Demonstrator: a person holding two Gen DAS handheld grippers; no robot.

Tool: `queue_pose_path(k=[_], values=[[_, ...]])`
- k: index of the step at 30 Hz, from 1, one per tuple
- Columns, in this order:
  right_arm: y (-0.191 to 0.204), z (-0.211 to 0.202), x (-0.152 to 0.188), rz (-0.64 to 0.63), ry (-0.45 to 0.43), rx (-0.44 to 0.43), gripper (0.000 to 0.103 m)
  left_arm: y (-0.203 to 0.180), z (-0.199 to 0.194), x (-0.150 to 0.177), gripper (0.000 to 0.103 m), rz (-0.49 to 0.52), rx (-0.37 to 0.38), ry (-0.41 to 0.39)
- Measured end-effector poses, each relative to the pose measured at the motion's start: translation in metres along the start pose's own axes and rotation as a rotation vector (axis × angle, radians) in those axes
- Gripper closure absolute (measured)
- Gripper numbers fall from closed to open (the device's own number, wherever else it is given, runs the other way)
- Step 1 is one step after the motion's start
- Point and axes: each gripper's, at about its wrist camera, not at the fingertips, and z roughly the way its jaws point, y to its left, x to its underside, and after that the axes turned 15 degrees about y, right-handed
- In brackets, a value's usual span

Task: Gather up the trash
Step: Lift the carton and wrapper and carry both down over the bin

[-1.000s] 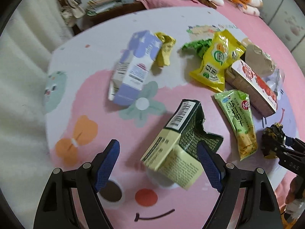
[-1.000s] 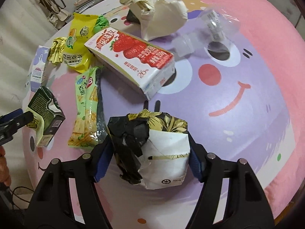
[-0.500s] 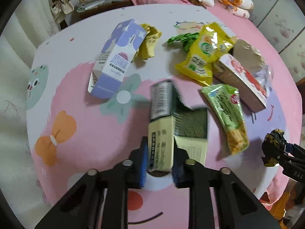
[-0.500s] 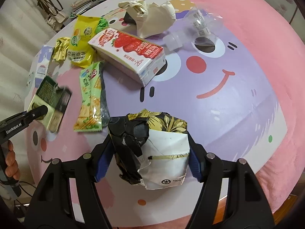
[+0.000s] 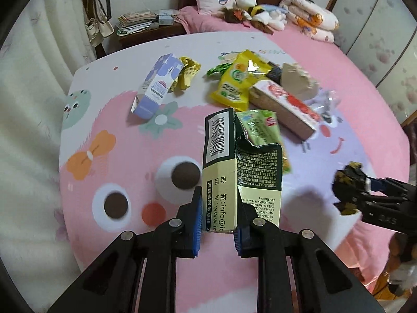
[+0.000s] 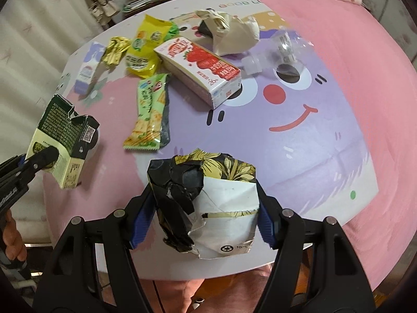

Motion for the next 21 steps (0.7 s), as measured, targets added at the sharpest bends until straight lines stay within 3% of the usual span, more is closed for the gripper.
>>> queue_pose_path(k=[6, 12, 21], values=[[-0.007, -0.011, 0.011, -0.108, -0.008, -0.046, 0.038, -0.039, -0.027, 0.046, 0.084, -0.044, -0.061, -0.056], [-0.028, -0.029, 0.027, -0.263, -0.033, -0.078, 0.038, -0.086, -0.045, 0.091, 0.084, -0.162, -0.103, -0.103], [-0.084, -0.026, 0.082, -0.409, -0.004, -0.137, 0.038, -0.176, -0.037, 0.166, 0.084, -0.261, -0.168, -0.102]])
